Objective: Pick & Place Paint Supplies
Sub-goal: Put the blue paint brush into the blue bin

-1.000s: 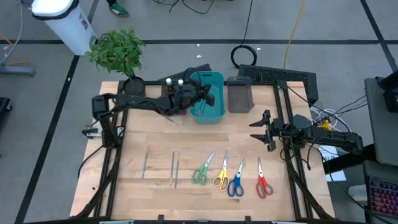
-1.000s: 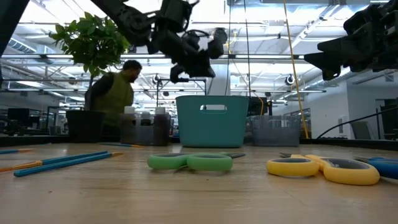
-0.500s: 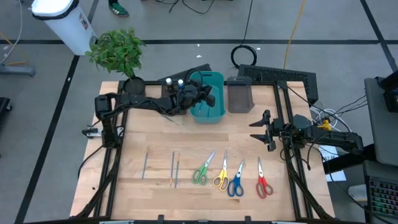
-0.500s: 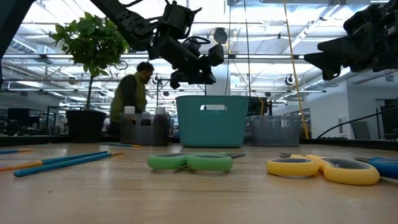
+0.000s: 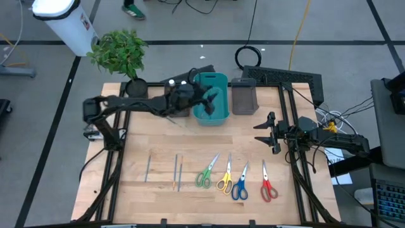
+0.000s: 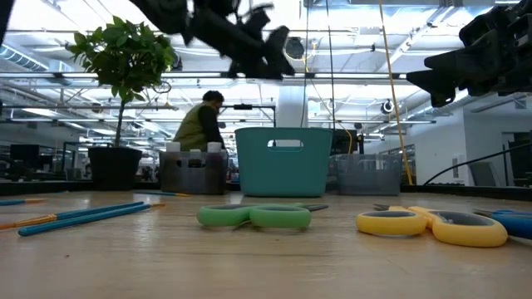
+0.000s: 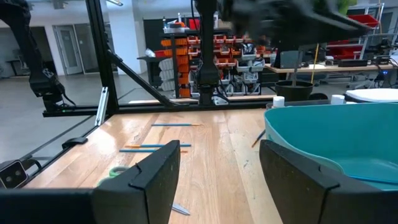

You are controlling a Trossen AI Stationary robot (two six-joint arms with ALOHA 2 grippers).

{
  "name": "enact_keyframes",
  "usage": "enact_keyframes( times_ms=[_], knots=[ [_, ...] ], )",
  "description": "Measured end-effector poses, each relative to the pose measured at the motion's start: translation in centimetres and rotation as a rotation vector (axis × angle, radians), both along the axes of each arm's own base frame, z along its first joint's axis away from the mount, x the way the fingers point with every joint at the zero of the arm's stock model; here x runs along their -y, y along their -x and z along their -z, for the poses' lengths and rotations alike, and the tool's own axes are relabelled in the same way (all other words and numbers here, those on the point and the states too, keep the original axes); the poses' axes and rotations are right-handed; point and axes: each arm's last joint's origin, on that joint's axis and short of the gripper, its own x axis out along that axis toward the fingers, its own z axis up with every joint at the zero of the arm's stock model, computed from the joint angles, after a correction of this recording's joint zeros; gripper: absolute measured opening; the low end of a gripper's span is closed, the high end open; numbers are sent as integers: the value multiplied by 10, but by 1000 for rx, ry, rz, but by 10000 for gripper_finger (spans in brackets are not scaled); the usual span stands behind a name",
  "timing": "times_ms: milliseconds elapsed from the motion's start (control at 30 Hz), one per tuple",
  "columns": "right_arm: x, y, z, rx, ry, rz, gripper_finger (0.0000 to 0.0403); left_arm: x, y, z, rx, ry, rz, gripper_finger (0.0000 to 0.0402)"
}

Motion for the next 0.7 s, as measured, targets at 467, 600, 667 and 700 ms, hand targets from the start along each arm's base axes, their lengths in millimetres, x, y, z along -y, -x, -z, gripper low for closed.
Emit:
enact_keyframes(
  times_ms=[467, 600, 667, 700],
  knots=[
    [0, 0, 0, 0, 0, 0, 212, 77, 61, 15, -708, 101, 235, 253],
    [0, 0, 0, 0, 0, 0, 212, 83, 69, 42, -833, 149, 228, 253],
    [0, 0, 0, 0, 0, 0, 212, 82, 72, 54, -856, 185, 223, 253],
    [0, 0, 0, 1, 0, 1, 212, 81, 75, 60, -869, 210, 218, 253]
  ],
)
